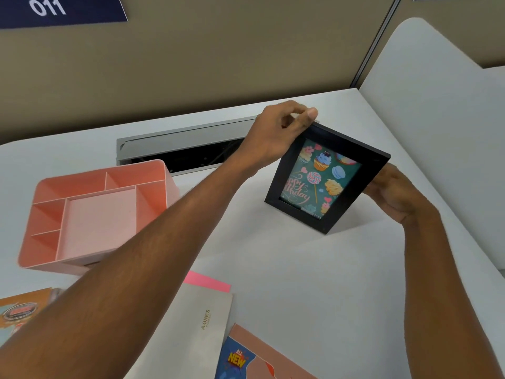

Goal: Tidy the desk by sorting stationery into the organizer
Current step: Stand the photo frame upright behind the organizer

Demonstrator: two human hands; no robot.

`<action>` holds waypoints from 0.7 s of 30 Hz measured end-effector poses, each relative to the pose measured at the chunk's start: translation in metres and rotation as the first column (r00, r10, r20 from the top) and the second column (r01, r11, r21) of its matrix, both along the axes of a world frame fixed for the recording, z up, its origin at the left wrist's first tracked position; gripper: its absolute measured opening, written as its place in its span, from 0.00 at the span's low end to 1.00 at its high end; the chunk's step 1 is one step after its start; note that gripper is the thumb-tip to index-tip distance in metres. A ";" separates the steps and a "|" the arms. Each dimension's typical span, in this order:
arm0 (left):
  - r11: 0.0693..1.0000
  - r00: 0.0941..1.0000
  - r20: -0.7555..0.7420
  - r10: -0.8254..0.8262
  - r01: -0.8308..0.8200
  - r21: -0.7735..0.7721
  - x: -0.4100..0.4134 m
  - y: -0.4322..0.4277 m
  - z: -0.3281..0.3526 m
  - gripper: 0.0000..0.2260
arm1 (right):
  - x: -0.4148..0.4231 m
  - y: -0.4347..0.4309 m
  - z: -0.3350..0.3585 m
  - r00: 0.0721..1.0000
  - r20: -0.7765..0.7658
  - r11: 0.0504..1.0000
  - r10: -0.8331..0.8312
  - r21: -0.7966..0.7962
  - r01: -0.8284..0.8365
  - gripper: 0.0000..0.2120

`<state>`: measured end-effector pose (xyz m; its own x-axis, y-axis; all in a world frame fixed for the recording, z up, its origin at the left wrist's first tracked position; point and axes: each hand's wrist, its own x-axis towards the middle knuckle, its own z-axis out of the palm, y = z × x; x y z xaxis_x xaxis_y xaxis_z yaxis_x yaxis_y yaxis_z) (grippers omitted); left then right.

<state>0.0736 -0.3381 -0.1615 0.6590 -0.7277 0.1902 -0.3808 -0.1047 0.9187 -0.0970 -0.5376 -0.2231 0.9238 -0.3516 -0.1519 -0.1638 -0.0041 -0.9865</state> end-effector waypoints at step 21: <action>0.989 0.995 -0.095 0.035 -0.021 0.145 -0.018 0.056 -0.091 0.12 | -0.037 0.088 -0.030 0.952 -0.015 0.915 -0.307 -0.281 0.291 0.09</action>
<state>0.0557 -0.2824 -0.2526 0.6897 -0.7239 0.0189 -0.2852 -0.2475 0.9260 -0.1337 -0.4500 -0.2528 0.7617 -0.6450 -0.0610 -0.2559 -0.2129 -0.9430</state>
